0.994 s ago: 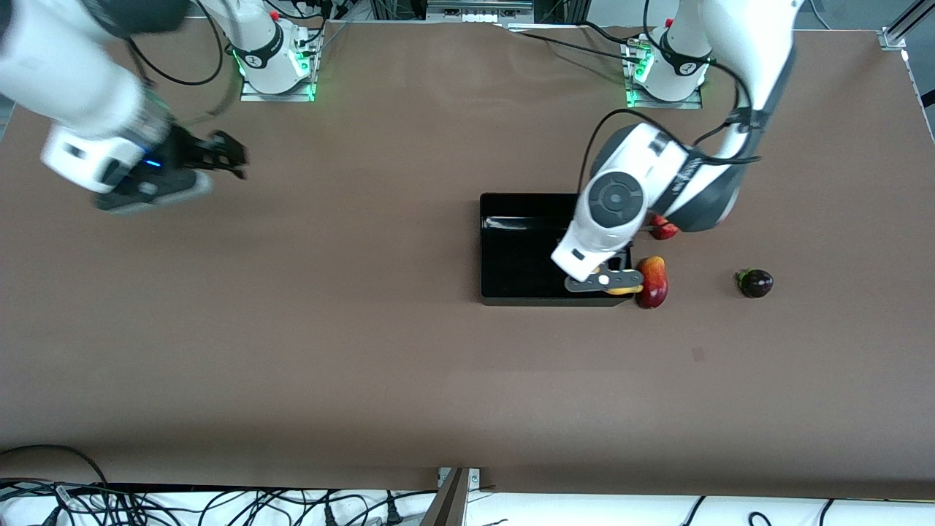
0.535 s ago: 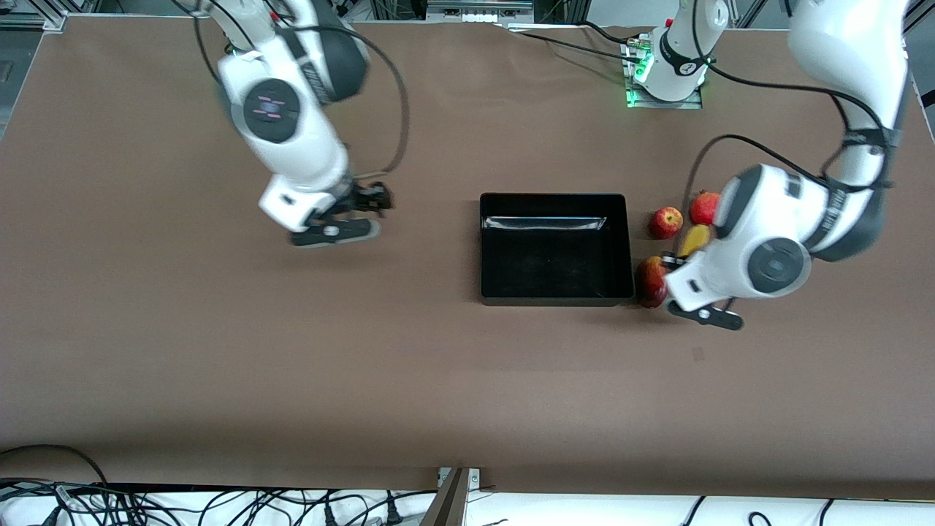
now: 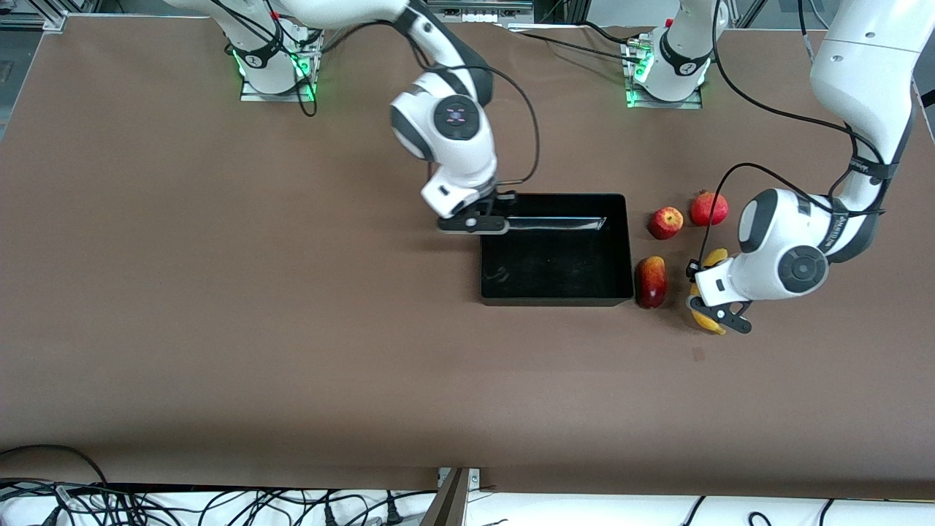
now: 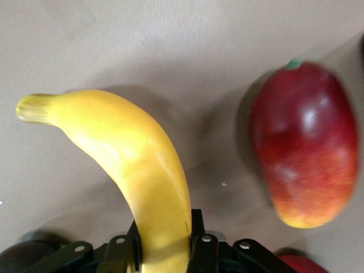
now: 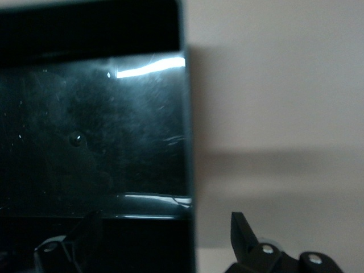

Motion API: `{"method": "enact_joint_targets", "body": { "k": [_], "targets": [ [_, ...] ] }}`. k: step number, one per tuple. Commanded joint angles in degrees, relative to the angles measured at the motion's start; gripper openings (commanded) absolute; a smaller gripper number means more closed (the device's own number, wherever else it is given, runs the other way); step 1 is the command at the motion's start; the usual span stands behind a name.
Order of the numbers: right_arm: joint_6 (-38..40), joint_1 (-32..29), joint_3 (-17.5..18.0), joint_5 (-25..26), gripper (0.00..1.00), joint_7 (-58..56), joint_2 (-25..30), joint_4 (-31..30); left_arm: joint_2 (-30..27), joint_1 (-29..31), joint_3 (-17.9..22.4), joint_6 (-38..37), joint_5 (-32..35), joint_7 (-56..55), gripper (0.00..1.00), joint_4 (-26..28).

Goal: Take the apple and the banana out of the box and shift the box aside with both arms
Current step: 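Place the banana by the mango while the right gripper grips the tray rim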

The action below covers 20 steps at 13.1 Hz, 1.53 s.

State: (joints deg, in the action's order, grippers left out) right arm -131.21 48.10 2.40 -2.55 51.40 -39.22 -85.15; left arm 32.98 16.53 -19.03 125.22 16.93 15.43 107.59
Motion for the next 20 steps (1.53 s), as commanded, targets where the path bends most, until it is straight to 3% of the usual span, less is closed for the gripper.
{"method": "enact_joint_targets", "body": {
  "k": [1,5,6,11,13,15,16,18,19,20],
  "targets": [
    [-0.5,1.1,-1.1,1.7,1.00,1.2,-2.4,2.5,-1.6,1.0,-0.7,0.9,2.1,1.3,1.00,1.4],
    [-0.5,0.9,-1.4,4.6,0.98,0.2,-2.7,1.9,-4.2,0.6,-1.8,-5.0,1.3,0.7,1.00,-1.3],
    [-0.5,1.0,-1.4,4.7,0.89,0.2,-3.0,1.9,-5.1,0.6,-2.9,-8.0,1.2,0.3,1.00,-3.3],
    [0.0,0.0,-2.3,4.7,0.00,-4.0,-3.6,1.9,-5.7,0.4,-8.2,-35.1,-4.4,-8.0,1.00,-22.6],
    [0.5,-1.7,-2.3,4.7,0.00,-4.3,-3.2,1.9,-6.7,0.4,-10.5,-42.7,-4.4,-15.5,1.00,-28.9],
    [3.6,-2.8,-3.4,4.4,0.00,-9.6,-1.2,1.9,-9.5,0.3,-10.1,-43.1,-4.5,-19.4,1.00,-31.3],
    [6.2,-3.8,-4.0,4.0,0.00,-11.8,0.3,1.9,-12.0,-0.8,-8.9,-42.7,-6.5,-19.1,1.00,-30.8],
    [11.7,-8.6,-4.1,3.2,0.00,-21.9,4.2,1.7,-18.0,-8.5,4.6,-42.3,-15.1,-18.7,1.00,-28.8],
    [14.6,-11.6,-4.1,1.7,0.00,-27.3,6.2,1.6,-22.0,-12.0,10.2,-40.1,-17.5,-18.7,1.00,-24.8],
    [16.9,-14.4,-4.2,0.5,0.00,-33.2,9.1,-0.3,-27.0,-13.6,12.5,-35.4,-18.1,-18.9,1.00,-18.4]
  ]
}}
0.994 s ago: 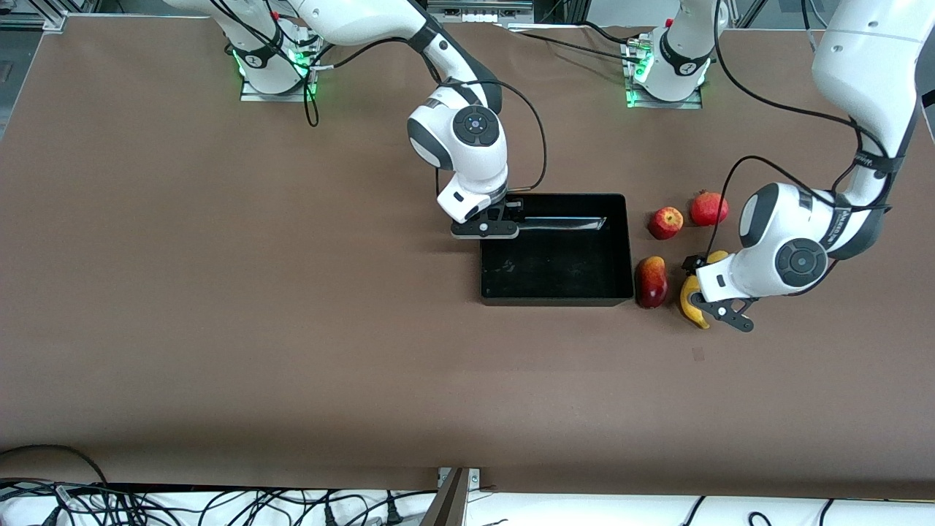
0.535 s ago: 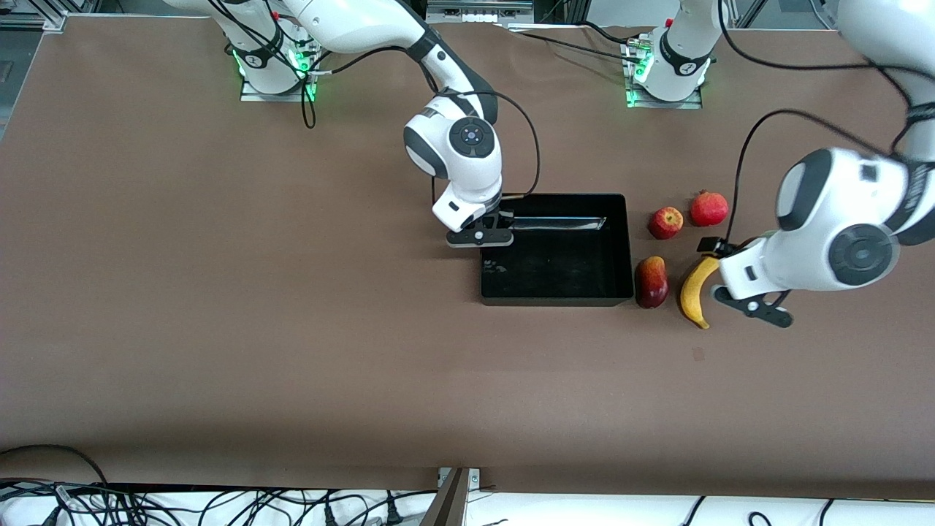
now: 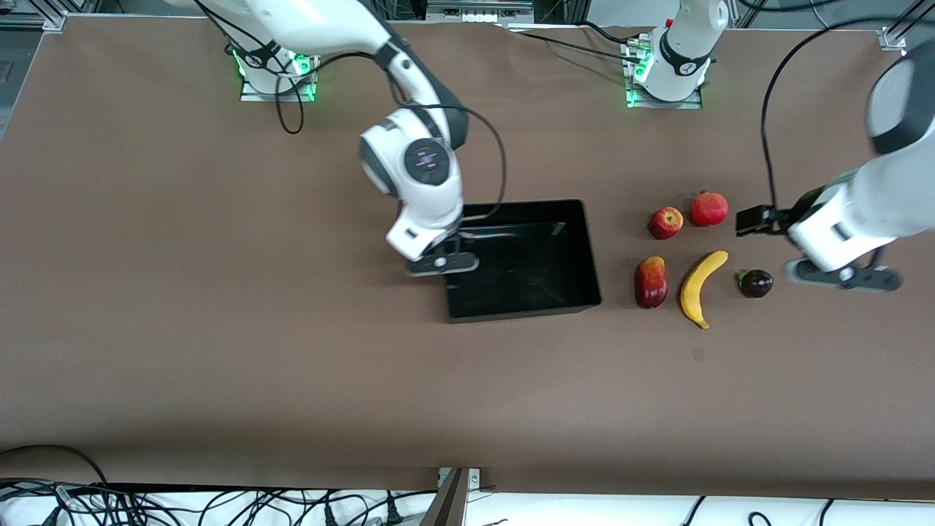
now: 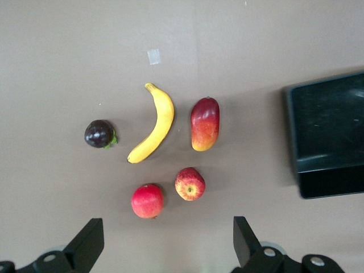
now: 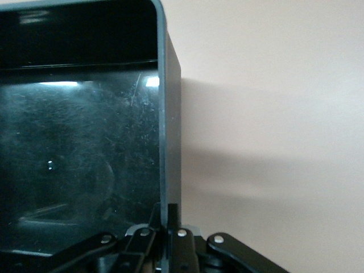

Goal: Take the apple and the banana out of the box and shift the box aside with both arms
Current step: 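Drag the empty black tray away from the fruits with the right gripper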

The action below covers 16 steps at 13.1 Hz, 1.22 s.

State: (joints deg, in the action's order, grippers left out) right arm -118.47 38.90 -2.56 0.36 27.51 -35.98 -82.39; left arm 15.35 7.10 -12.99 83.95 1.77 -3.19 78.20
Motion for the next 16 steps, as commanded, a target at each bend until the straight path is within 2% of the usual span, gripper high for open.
{"method": "enact_joint_targets", "body": {
  "k": [1,2,3,5,8,12,16],
  "targets": [
    [4.0,-8.1,0.2,-2.5,0.00,-13.9,9.4,-7.0,-13.5,-4.8,6.7,11.7,-2.0,-0.4,1.00,16.5],
    [3.9,-10.8,-0.6,-2.6,0.00,-18.3,12.1,-10.0,-16.5,-5.5,6.9,14.6,-0.5,-0.4,1.00,20.3],
    [3.7,-13.7,-1.4,-2.6,0.00,-23.2,14.2,-12.9,-18.1,-6.0,6.9,14.9,2.2,-0.4,1.00,21.5],
    [0.5,-18.0,-4.4,-2.7,0.00,-31.2,17.2,-18.7,-19.2,-7.5,9.8,14.1,2.0,-0.2,1.00,22.9],
    [-8.4,-22.4,-7.9,-7.0,0.00,-41.5,17.0,-26.5,-18.2,-6.7,9.7,12.4,-0.2,0.0,1.00,21.8],
    [-21.9,-27.4,-8.3,-7.2,0.00,-43.6,16.7,-37.6,-18.2,-6.7,9.4,11.4,-0.6,-0.1,1.00,21.7],
    [-25.8,-31.5,-8.3,-7.2,0.00,-43.5,16.0,-41.8,-18.2,-6.7,9.3,10.8,-0.5,-0.1,1.00,21.1]
  ]
}}
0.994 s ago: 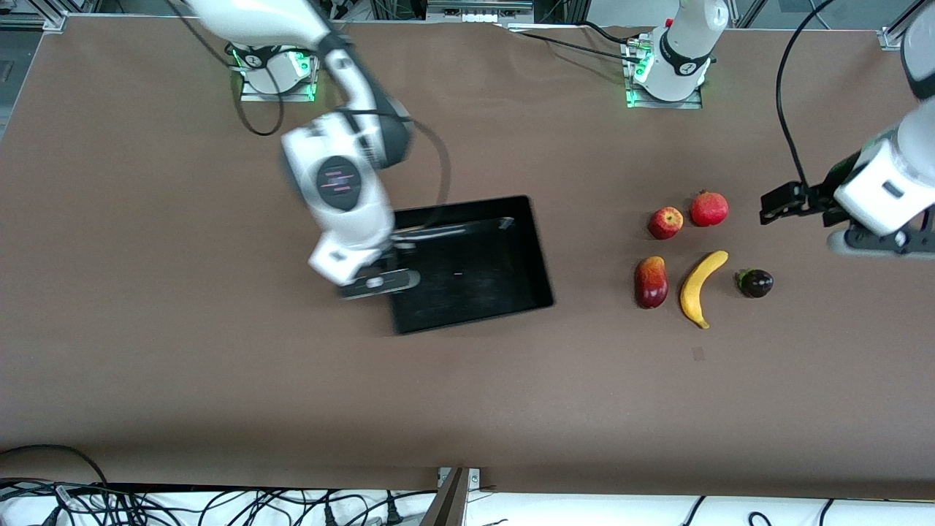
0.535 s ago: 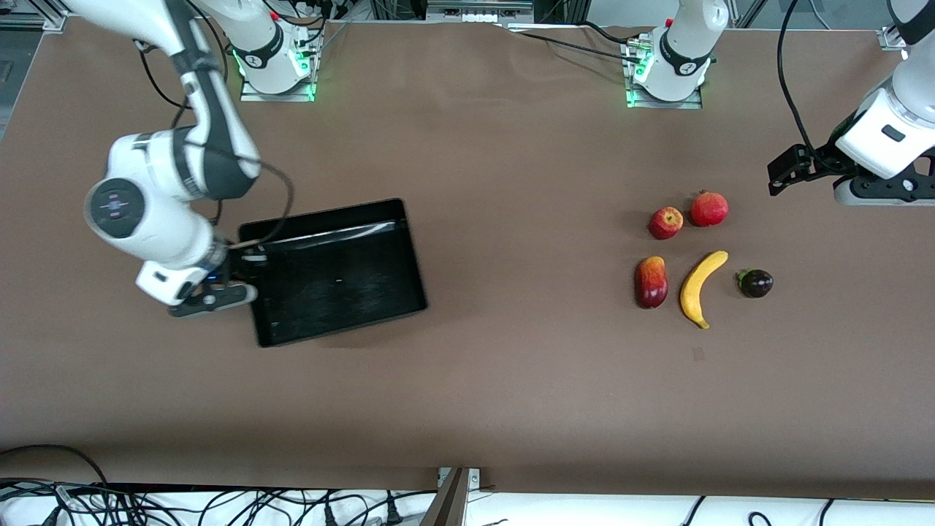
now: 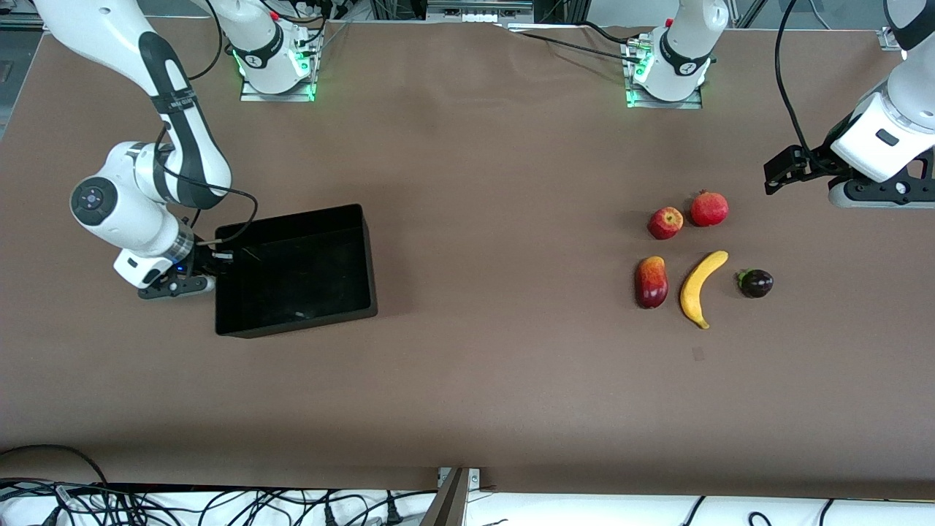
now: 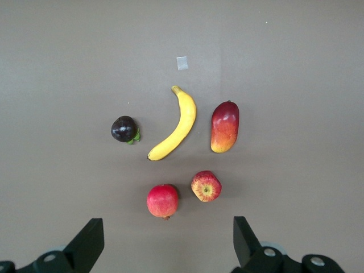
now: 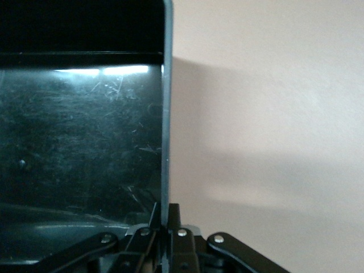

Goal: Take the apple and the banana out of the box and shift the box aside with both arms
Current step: 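Drag the empty black tray away from the fruits with the right gripper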

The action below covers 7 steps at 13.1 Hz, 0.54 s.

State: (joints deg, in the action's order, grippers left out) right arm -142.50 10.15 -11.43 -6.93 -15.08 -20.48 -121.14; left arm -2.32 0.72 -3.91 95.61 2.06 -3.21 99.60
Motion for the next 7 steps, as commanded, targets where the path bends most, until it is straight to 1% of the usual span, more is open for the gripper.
{"method": "enact_joint_targets", "body": {
  "k": [1,3,4,5,6,7],
  "targets": [
    [-1.7,-3.2,0.5,0.1,0.00,-1.0,0.5,-3.1,-0.5,-0.5,0.2,-0.9,-0.8,0.0,1.00,-0.4],
    [-1.4,-3.8,0.5,0.1,0.00,-0.8,0.5,-2.9,-0.5,-0.5,0.2,-0.9,-0.8,0.0,1.00,-0.4],
    [-1.3,-3.8,0.5,0.1,0.07,-0.5,0.5,-2.5,-0.5,-0.5,0.2,-0.9,-0.8,0.0,1.00,-0.4],
    [-1.3,-3.8,0.6,0.2,0.86,-0.6,0.6,-1.9,-0.5,-0.4,0.2,-0.9,-0.8,0.0,1.00,-0.4],
    [-0.9,-3.8,0.7,0.2,1.00,-0.9,1.0,-1.0,-0.5,-0.5,0.2,-0.9,-0.9,-0.7,1.00,-0.4],
    [1.2,-3.7,0.9,0.2,1.00,-1.0,1.5,0.7,-0.5,-0.5,0.2,-0.9,-0.8,-0.7,1.00,-0.5]
  ]
}}
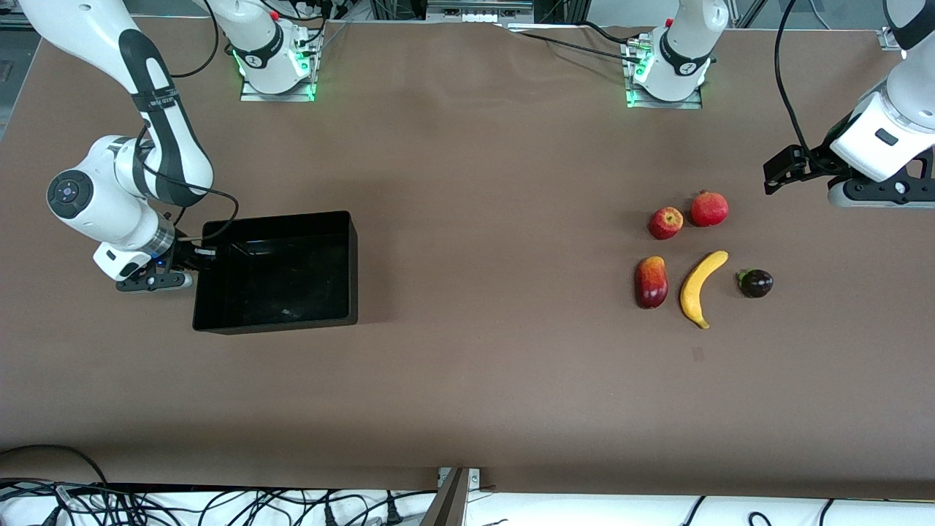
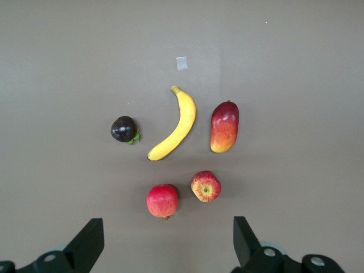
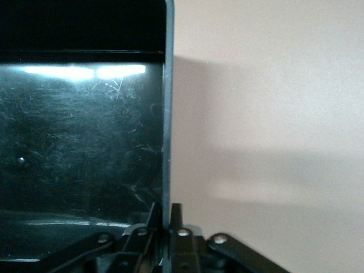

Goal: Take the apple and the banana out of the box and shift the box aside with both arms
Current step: 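Drag the empty black tray away from the fruits with the right gripper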

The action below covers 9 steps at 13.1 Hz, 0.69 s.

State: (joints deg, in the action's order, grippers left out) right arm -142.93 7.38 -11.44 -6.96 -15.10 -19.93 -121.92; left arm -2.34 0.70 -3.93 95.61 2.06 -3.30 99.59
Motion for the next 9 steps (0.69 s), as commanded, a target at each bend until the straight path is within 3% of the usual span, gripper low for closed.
{"method": "enact_joint_targets", "body": {
  "k": [1,4,9],
  "targets": [
    [6.4,-0.9,1.1,0.3,1.00,-1.0,1.0,5.4,-0.4,-0.4,0.2,-0.9,-0.8,-0.6,1.00,-0.7],
    [21.9,-0.4,1.2,0.4,1.00,-1.1,2.1,17.6,-0.3,-0.5,0.2,-0.9,-0.8,-0.3,1.00,-0.8],
    [41.3,-0.4,2.6,0.4,1.00,-1.0,6.0,31.7,-0.3,-1.0,0.2,-0.9,-0.8,-0.8,1.00,-0.8]
  ]
}}
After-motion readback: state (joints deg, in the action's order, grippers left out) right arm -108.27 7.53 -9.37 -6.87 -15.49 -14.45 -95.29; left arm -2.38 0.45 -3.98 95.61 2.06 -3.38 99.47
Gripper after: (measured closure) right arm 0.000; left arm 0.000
